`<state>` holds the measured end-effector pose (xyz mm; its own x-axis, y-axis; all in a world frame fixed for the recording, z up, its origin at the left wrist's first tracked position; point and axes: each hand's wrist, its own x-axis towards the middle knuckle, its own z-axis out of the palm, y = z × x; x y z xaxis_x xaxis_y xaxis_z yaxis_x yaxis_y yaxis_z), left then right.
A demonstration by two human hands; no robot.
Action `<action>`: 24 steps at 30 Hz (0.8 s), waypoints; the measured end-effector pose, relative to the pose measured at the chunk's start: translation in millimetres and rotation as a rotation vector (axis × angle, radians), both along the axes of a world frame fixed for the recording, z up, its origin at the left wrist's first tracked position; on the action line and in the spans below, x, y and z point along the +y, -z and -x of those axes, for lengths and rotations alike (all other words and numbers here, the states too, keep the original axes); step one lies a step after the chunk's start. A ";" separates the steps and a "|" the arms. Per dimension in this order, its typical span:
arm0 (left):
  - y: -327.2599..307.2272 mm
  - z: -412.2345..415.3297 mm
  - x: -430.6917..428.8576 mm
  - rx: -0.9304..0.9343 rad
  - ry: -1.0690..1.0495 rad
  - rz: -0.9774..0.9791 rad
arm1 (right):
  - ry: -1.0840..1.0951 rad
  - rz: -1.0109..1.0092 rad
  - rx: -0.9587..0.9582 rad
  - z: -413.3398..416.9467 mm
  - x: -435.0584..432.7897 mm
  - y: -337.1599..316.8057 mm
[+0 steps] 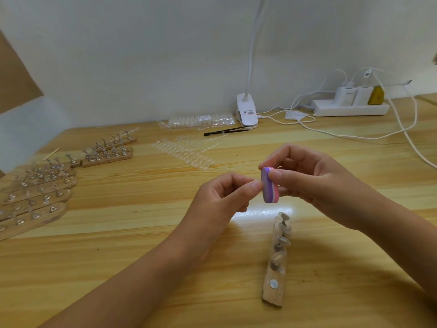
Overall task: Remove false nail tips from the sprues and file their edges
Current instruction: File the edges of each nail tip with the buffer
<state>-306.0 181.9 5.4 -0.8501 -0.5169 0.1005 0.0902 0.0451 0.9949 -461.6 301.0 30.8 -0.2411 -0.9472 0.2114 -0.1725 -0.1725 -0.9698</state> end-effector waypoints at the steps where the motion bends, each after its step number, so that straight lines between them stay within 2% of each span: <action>1: -0.2 0.1 0.6 -0.002 -0.001 -0.009 | -0.002 -0.006 0.000 0.8 -0.2 -0.3; 12: -0.9 -0.3 -2.8 0.016 -0.002 -0.036 | -0.063 -0.033 -0.230 3.9 -0.6 -0.3; 20: 1.5 -0.1 -3.7 0.008 0.001 -0.054 | -0.058 -0.029 -0.168 3.1 -1.3 -0.5; 24: 2.6 -0.8 -5.0 0.014 0.007 -0.087 | 0.003 0.040 -0.190 0.2 -1.9 3.0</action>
